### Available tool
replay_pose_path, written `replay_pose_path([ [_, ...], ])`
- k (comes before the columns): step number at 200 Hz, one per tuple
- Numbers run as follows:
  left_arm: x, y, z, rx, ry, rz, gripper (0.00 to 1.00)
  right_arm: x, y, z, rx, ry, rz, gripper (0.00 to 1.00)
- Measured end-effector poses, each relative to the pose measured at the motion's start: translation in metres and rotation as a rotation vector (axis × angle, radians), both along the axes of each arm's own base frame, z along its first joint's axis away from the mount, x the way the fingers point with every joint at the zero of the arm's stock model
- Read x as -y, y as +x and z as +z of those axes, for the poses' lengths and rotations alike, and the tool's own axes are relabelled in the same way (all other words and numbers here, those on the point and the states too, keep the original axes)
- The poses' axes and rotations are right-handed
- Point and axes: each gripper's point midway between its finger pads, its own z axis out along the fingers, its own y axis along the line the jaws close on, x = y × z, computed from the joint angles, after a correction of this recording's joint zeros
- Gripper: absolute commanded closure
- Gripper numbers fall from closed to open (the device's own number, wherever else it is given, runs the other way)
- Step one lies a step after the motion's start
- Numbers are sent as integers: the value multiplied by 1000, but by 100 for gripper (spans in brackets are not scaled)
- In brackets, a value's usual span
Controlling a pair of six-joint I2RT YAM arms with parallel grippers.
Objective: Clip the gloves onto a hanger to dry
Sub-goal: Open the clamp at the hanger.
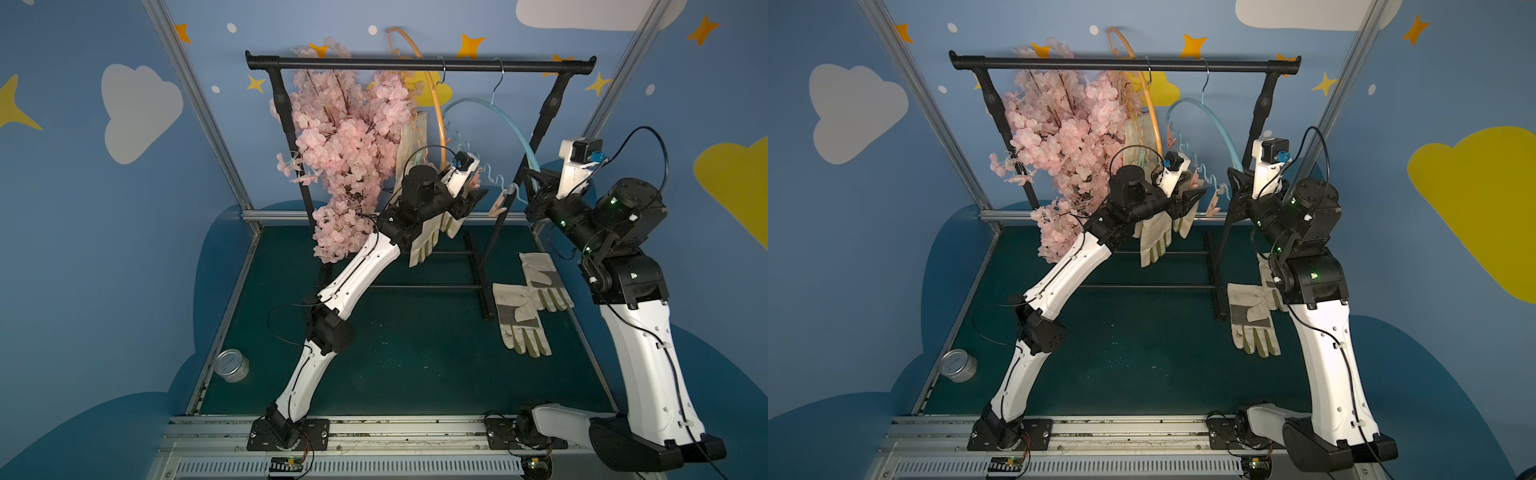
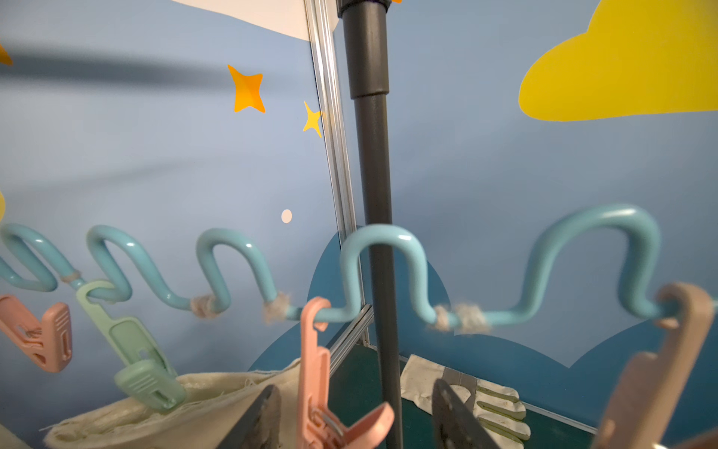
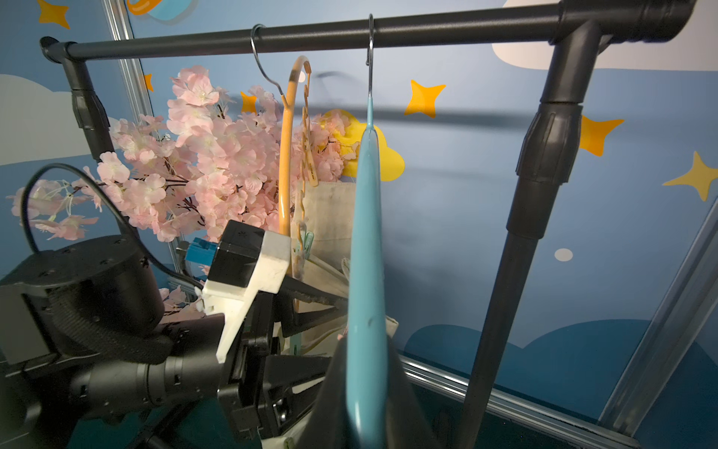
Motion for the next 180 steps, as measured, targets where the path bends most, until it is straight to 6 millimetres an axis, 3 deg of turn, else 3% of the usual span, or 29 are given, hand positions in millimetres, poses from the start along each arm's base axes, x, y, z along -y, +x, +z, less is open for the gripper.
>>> replay_pose_path([
  [47,2,-4,6,-3,-29,-30,54,0,1,-1,3,2,0,92],
  [142,4,-8,9,-2,-41,-61,59,-1,1,-1,3,5,4,92],
  [180,4,-9,8,-7,-44,-65,50,-1,1,-1,-1,13,6,92],
])
